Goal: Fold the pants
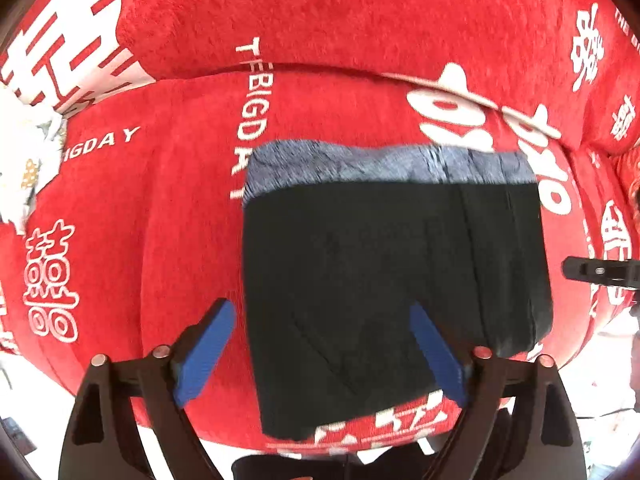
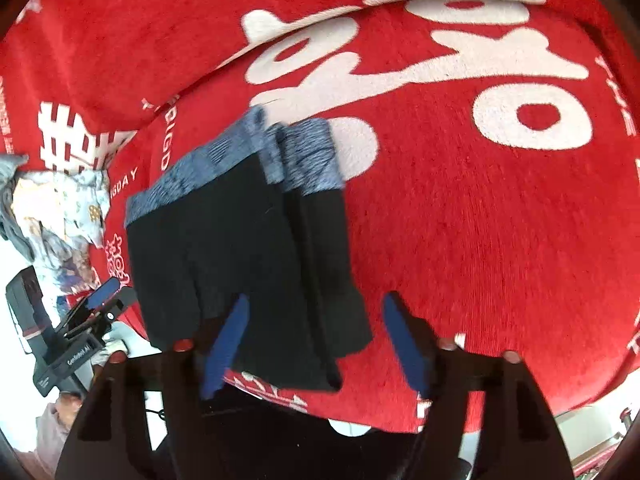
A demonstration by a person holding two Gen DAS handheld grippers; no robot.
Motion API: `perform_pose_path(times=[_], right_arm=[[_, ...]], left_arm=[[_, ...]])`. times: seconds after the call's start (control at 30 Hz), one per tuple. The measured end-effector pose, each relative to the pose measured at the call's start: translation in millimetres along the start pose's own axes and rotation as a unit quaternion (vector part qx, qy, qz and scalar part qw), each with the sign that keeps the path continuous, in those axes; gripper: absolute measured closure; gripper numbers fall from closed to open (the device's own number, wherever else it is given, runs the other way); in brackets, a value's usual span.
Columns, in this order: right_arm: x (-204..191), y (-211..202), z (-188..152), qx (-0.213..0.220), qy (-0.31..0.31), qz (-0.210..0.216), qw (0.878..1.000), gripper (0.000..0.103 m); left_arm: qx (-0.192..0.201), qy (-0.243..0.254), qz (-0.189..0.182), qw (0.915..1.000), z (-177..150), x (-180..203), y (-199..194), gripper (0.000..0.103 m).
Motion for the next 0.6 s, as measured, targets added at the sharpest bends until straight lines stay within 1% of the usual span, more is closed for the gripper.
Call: perform_pose_path(times=[0.1,0.13,0.17,0.23,0.37,0.43,0.5,0.6], right_arm=[[-18.5,-9.0,-10.6,0.008,-0.017,-0.015,1.000,0.018],[-25.9,-12.1,-14.1,0.013,-0.024,-0.022,0.999,0.015],[-29.6,-14.7,-16.6,0.016,-0.028,-0.028,0.999,0.011],[-42.5,-20.6,-21.9,0.028,-0.042,-0.042,0.998,0.006],[-57.2,-28.5,-27.5,0.042,-0.054,-0.070,0.995,0.005],[-62.0,-33.1,-29.7,0.047,-0.058,-0.086,0.994,0.000],[-67.4,-37.8,-32.1,0.050,-0.061,-0.110,0.991,0.000],[-75.3,-44.7,-35.2,0.055,-0.062,-0.119,0.990,0.000]], left_arm=[[-0.017,0.004,-0.003,0.9998,-10.2,12.8,-7.7,0.012],[-0.020,0.005,-0.002,0.9998,-11.6,15.6,-9.8,0.010],[-0.025,0.007,0.002,0.9997,-13.6,19.3,-12.4,0.000],[-0.024,0.012,0.010,0.9996,-16.3,24.1,-18.8,0.000],[-0.030,0.006,0.020,0.9993,-20.3,28.3,-27.7,0.000],[-0.033,0.002,0.029,0.9990,-23.1,28.0,-31.4,0.000],[-0.035,-0.002,0.038,0.9987,-25.2,27.4,-36.3,0.000],[-0.039,-0.001,0.046,0.9982,-27.2,26.9,-41.3,0.000]])
Point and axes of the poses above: each gripper's, at about its wrist camera, not at the fingertips, and y roughly the way its jaws point, x to its right, z to its top, the point moved 6 cm from there along y, roughly the way its jaws point, and after that the axes turned 1 degree about -x, right-handed, at the moved point
